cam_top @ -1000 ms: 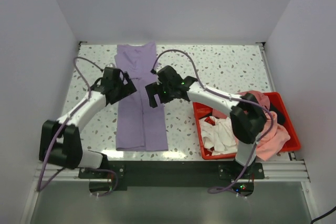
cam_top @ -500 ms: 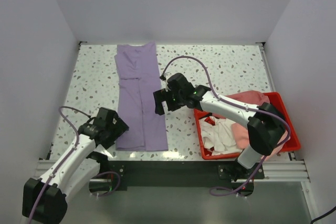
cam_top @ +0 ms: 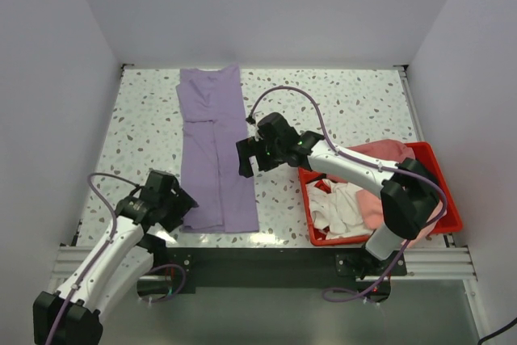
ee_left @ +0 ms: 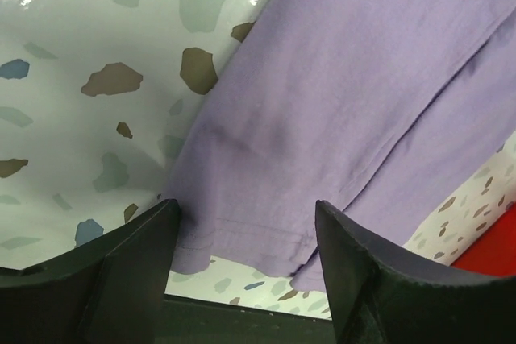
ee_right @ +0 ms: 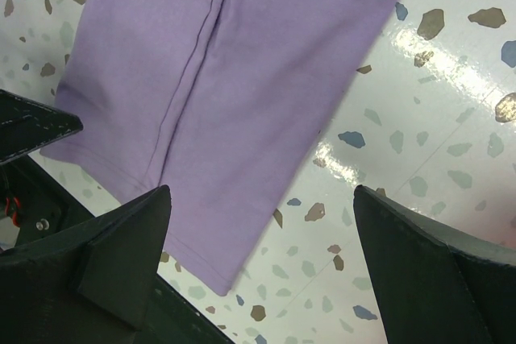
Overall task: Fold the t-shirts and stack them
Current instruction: Fold the tshirt
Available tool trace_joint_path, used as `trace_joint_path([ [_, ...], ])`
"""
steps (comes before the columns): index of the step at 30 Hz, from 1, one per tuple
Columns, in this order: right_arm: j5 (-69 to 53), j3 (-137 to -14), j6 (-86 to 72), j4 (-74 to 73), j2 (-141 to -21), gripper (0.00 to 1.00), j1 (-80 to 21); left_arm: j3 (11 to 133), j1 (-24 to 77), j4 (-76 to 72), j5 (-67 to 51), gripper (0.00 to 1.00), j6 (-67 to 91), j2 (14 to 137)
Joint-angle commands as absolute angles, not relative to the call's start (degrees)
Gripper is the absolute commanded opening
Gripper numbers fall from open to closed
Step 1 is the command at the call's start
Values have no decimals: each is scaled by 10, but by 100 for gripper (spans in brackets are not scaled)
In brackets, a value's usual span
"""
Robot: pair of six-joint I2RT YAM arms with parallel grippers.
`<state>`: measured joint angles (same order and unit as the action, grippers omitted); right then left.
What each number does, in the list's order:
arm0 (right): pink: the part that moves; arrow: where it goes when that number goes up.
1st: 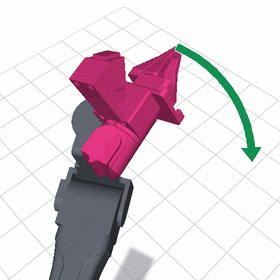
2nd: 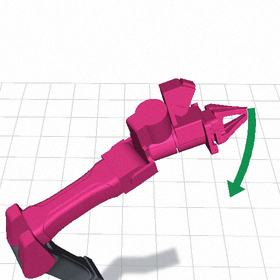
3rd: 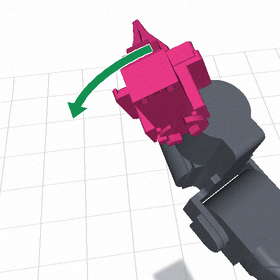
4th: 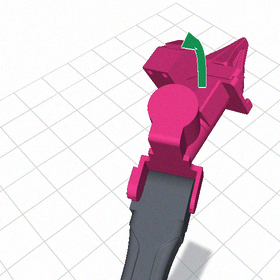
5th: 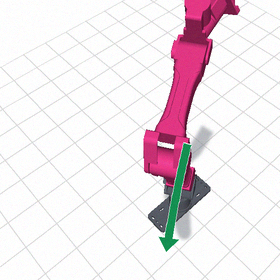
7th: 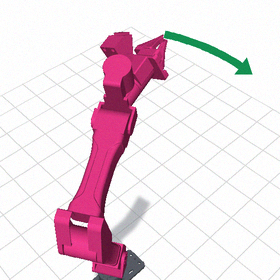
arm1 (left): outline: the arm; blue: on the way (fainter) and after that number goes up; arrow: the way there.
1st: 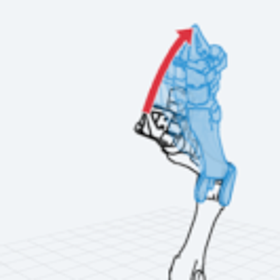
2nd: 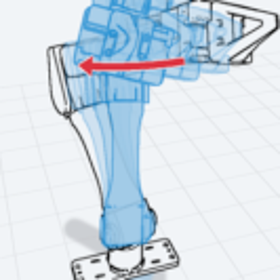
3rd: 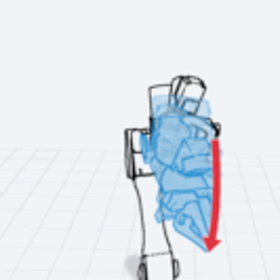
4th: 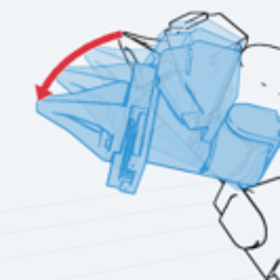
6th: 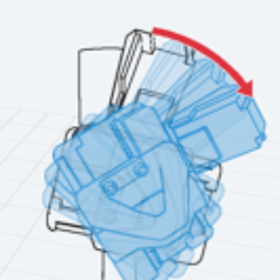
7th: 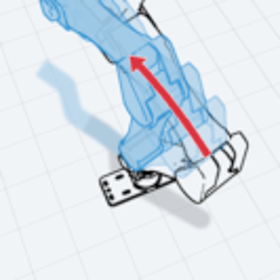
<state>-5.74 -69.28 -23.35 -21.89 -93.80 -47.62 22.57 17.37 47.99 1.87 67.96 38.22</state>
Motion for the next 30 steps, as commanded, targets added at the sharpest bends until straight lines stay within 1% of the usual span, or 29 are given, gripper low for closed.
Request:
trace_joint_path([
  [1, -64, -693, -229, -222, -920, 99, -477, 228, 176, 490, 6, 72, 679, 401],
  [2, -62, -692, -229, -226, -919, 99, -478, 231, 176, 489, 5, 62, 677, 407],
  [4, -56, -690, -229, -232, -917, 99, -478, 234, 176, 488, 4, 52, 664, 422],
  [5, -55, -689, -229, -234, -915, 99, -478, 235, 177, 486, 3, 42, 661, 424],
  [7, -53, -685, -229, -239, -911, 99, -478, 238, 177, 490, 3, 31, 656, 430],
  [8, -49, -682, -230, -240, -910, 99, -478, 244, 177, 494, 3, 21, 655, 431],
  [10, -54, -677, -234, -239, -904, 99, -478, 252, 177, 503, 7, 10, 645, 430],
  [11, -57, -667, -235, -236, -901, 99, -478, 260, 177, 506, 11, 0, 643, 431],
  [15, -79, -645, -206, -238, -882, 99, -489, 265, 177, 510, 5, 0, 621, 440],
  [21, -60, -575, -112, -224, -828, 99, -590, 278, 177, 521, 12, 0, 612, 453],
  [24, -34, -556, -100, -234, -824, 98, -631, 280, 177, 520, 3, 0, 601, 460],
  [30, -14, -541, -119, -233, -849, 88, -678, 288, 177, 526, 9, 0, 601, 453],
])
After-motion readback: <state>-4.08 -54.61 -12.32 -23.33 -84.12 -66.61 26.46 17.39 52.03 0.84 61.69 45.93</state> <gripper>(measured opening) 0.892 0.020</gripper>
